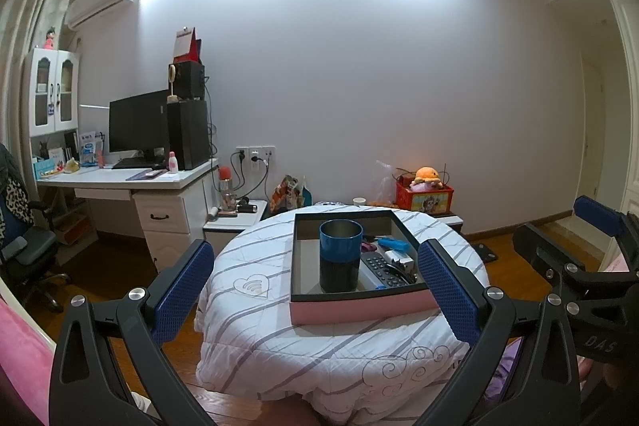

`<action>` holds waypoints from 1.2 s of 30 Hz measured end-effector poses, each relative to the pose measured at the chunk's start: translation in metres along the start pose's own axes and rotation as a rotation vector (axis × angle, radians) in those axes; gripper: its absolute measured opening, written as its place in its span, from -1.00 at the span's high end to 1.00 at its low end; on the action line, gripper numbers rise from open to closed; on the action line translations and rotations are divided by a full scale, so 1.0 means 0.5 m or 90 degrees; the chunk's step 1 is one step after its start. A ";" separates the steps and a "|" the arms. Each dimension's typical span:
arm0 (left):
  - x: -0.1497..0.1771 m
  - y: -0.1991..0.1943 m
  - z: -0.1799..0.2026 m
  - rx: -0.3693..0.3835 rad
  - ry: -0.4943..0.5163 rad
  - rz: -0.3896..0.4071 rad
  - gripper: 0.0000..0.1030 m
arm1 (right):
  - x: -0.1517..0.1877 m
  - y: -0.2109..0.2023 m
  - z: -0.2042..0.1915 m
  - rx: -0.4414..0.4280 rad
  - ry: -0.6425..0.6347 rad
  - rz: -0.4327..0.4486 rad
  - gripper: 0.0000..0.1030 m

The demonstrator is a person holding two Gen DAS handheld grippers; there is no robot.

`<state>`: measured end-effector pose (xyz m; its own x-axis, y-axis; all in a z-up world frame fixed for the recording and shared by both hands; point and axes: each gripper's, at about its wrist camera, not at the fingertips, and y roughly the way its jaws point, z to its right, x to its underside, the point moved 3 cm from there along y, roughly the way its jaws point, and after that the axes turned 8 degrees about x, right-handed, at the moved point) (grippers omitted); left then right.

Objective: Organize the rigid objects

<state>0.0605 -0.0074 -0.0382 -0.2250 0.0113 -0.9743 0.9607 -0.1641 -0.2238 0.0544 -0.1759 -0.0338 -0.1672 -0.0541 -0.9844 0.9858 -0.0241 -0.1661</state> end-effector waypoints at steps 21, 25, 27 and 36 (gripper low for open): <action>-0.001 0.000 0.000 0.001 0.000 0.003 -1.00 | 0.003 0.000 -0.001 -0.001 0.000 -0.005 -1.00; -0.001 -0.005 0.000 0.001 0.001 0.011 -1.00 | 0.004 0.000 -0.001 -0.001 0.000 -0.005 -1.00; -0.001 -0.005 -0.001 0.000 0.001 0.011 -1.00 | 0.003 0.000 -0.001 -0.001 0.000 -0.004 -1.00; -0.006 -0.010 0.000 0.005 0.002 0.019 -1.00 | 0.007 0.002 -0.002 0.003 0.001 0.000 -1.00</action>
<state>0.0564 -0.0068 -0.0343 -0.1965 0.0090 -0.9805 0.9655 -0.1727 -0.1951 0.0546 -0.1750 -0.0375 -0.1668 -0.0523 -0.9846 0.9858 -0.0285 -0.1655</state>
